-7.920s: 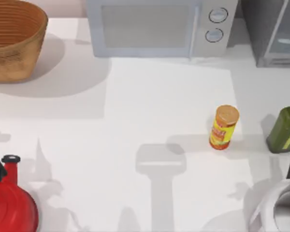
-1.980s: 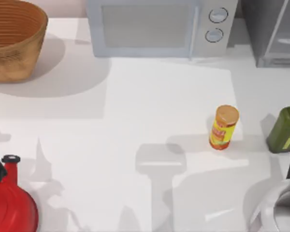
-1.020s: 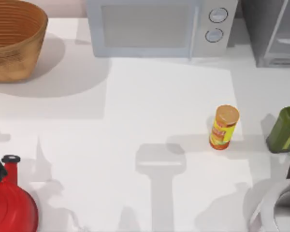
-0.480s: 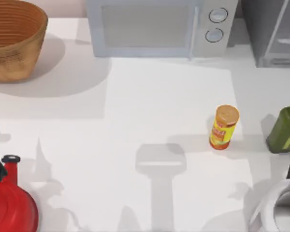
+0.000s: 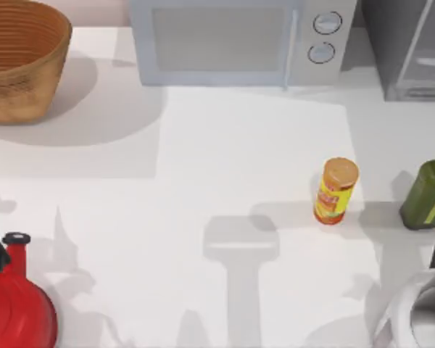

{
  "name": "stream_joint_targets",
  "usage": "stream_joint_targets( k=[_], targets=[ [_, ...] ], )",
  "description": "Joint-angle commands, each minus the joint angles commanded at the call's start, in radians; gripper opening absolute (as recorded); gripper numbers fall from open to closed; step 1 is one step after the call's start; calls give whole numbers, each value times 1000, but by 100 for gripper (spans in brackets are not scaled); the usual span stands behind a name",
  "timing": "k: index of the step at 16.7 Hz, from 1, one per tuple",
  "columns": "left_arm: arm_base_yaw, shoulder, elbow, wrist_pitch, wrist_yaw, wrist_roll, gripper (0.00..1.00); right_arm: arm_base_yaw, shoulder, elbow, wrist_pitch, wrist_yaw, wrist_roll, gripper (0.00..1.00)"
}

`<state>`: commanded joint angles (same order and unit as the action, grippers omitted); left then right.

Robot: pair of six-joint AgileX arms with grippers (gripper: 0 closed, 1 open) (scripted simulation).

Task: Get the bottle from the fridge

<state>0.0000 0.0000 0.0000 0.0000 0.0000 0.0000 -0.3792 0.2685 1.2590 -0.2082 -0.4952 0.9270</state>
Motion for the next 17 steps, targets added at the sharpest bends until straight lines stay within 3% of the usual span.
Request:
stream_joint_targets(
  k=[11, 17],
  targets=[
    [0, 0, 0, 0, 0, 0, 100, -532, 389, 1403, -365, -565, 1067, 0],
    [0, 0, 0, 0, 0, 0, 100, -834, 538, 2208, -522, -803, 1550, 0]
  ],
)
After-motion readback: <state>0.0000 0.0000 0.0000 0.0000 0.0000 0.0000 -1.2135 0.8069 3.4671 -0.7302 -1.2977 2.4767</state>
